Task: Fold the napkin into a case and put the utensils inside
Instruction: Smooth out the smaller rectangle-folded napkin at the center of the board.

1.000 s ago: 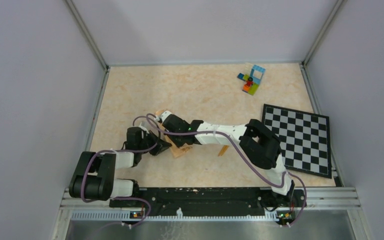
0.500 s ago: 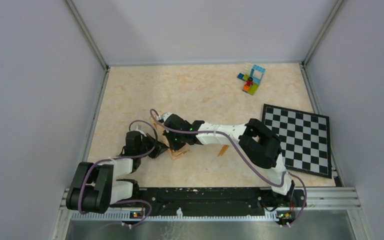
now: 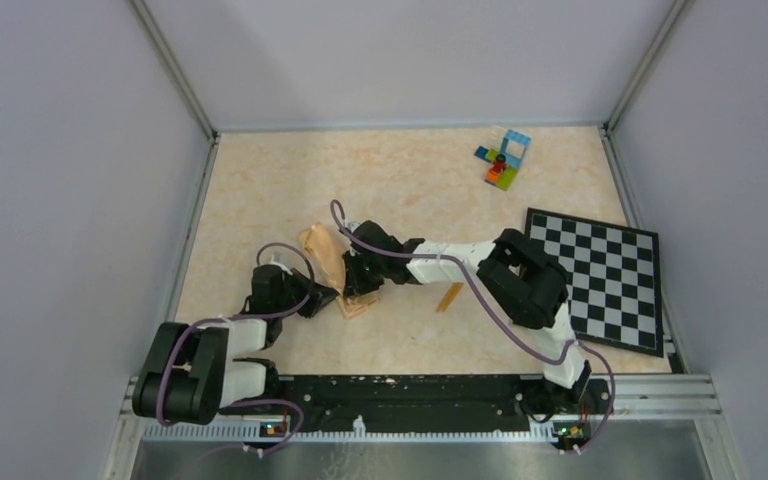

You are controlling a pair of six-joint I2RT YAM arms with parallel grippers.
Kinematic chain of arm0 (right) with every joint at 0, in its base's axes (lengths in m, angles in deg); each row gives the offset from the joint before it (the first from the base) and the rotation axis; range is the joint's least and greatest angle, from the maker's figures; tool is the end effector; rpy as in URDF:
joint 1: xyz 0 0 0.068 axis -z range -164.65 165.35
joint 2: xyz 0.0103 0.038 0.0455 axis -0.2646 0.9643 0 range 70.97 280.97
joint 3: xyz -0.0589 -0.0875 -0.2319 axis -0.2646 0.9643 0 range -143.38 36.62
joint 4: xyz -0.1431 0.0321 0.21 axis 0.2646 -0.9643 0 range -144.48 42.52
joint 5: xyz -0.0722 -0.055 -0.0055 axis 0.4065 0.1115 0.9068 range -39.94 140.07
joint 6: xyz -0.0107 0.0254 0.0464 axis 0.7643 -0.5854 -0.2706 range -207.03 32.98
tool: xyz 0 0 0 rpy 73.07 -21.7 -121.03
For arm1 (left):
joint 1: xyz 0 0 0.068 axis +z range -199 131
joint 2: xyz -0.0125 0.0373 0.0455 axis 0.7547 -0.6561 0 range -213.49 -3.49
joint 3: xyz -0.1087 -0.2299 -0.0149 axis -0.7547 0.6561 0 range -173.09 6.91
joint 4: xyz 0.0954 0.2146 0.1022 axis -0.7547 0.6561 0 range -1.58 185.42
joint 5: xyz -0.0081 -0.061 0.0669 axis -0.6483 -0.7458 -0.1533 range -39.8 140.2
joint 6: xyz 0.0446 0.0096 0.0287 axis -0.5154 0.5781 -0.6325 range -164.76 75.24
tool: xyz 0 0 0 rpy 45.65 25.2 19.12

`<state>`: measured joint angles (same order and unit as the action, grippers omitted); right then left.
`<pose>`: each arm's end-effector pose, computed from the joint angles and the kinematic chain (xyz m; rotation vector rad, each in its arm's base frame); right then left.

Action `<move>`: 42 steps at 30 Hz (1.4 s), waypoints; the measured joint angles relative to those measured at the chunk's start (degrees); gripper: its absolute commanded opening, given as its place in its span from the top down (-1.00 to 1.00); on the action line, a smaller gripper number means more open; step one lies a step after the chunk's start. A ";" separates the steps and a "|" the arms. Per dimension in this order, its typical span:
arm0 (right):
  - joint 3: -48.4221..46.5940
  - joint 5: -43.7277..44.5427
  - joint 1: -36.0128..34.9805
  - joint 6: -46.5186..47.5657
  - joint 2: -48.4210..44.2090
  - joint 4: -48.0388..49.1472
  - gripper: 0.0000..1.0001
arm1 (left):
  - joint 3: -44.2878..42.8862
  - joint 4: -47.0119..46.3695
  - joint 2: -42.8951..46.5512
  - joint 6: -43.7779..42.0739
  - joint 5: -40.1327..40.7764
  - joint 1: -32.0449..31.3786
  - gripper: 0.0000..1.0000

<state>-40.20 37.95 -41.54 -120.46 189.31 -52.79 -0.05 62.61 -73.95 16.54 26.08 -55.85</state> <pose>0.2285 0.3640 0.1363 -0.6356 2.5245 0.9242 0.1796 -0.0363 0.0922 -0.8695 2.2376 -1.0795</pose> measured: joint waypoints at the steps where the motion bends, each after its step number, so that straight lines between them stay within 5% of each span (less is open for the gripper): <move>1: 0.07 -0.33 0.09 -0.44 0.00 0.22 1.00 | 0.02 -0.35 -0.24 0.11 -0.02 -0.04 1.00; 13: 1.97 -3.37 1.07 -5.99 0.04 4.22 1.00 | 0.24 -2.78 -1.64 0.26 0.02 -0.26 1.00; 21: 4.57 -6.49 2.34 -10.12 1.14 10.23 1.00 | 0.28 -0.98 0.28 -0.94 1.42 -0.31 0.38; 30: 5.88 -8.55 3.13 -12.24 1.57 13.33 1.00 | -5.86 24.68 14.78 -5.86 6.78 -0.33 0.16; 36: 5.88 -9.01 3.13 -12.22 1.84 14.01 1.00 | -14.45 33.94 21.18 -12.11 9.90 1.01 0.71; 42: 5.88 -9.05 3.13 -12.11 1.84 14.05 1.00 | -24.61 28.65 5.38 -17.11 3.58 3.10 1.00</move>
<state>-34.32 28.90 -38.41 -132.56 191.15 -38.73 -24.66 91.27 -68.57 -0.58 29.67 -52.75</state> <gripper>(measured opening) 0.009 0.047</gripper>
